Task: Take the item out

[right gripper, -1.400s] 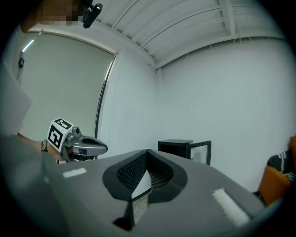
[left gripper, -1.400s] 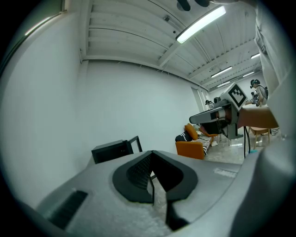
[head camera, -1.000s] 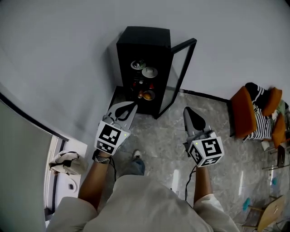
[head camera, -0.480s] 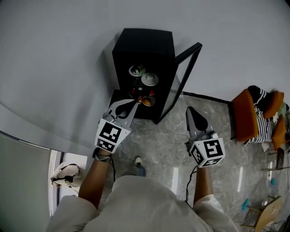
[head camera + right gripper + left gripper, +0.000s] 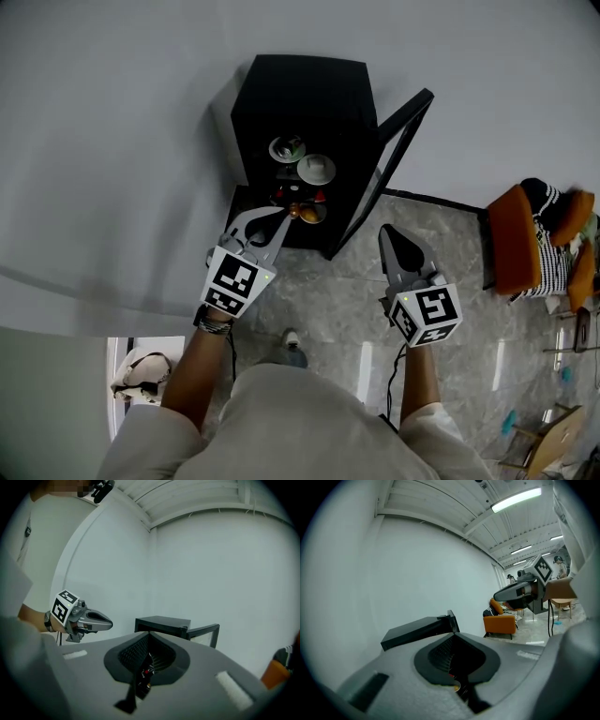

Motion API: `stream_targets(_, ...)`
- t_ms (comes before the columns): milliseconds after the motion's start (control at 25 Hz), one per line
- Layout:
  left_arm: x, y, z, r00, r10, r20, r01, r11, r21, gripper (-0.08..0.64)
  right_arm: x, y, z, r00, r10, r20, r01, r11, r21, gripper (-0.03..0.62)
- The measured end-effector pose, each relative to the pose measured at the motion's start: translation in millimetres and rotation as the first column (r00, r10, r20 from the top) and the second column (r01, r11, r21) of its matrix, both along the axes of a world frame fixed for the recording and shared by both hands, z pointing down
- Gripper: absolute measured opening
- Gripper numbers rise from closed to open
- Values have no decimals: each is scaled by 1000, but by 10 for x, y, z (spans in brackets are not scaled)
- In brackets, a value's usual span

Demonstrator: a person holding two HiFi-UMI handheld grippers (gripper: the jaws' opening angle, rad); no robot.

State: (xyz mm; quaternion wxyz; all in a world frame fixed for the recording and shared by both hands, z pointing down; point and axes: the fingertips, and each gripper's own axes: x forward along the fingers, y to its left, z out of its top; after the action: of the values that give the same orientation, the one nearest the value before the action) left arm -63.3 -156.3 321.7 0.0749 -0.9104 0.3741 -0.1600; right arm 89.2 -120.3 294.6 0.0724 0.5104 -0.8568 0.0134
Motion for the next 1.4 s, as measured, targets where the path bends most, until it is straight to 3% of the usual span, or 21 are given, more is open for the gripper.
stream_targets(200,-112,-468,182,997,4,81,-3,1000,-9,3,-98,-376,155,999,34,10,-34,999,-19,8)
stream_targets(560,15,-1146,780,961,127,246,-111,991,-76,37,-161,-870,668,999,52,10,-51,994,-99,8)
stream_targets(880,320,-1700,1586,905,207,371,-167,976,-137,103,-43,-1323,1261,998,62,21,-58,989,-138,8)
stream_targets(1040,463,-1980,2077,863,244,443,-185,967,-173,157,19,-1522,1552,999,54,2,-53,989,-141,8)
stream_targets(1200,551,-2302,2512,850,263,457,-184,960,-210,184,46,-1667,1871,999,44,-20,-46,986,-162,8)
stream_targets(1400,644,-2563,3109,778,302,551,-210,952,-224,198,75,-1748,2240,999,33,-18,-36,975,-218,8)
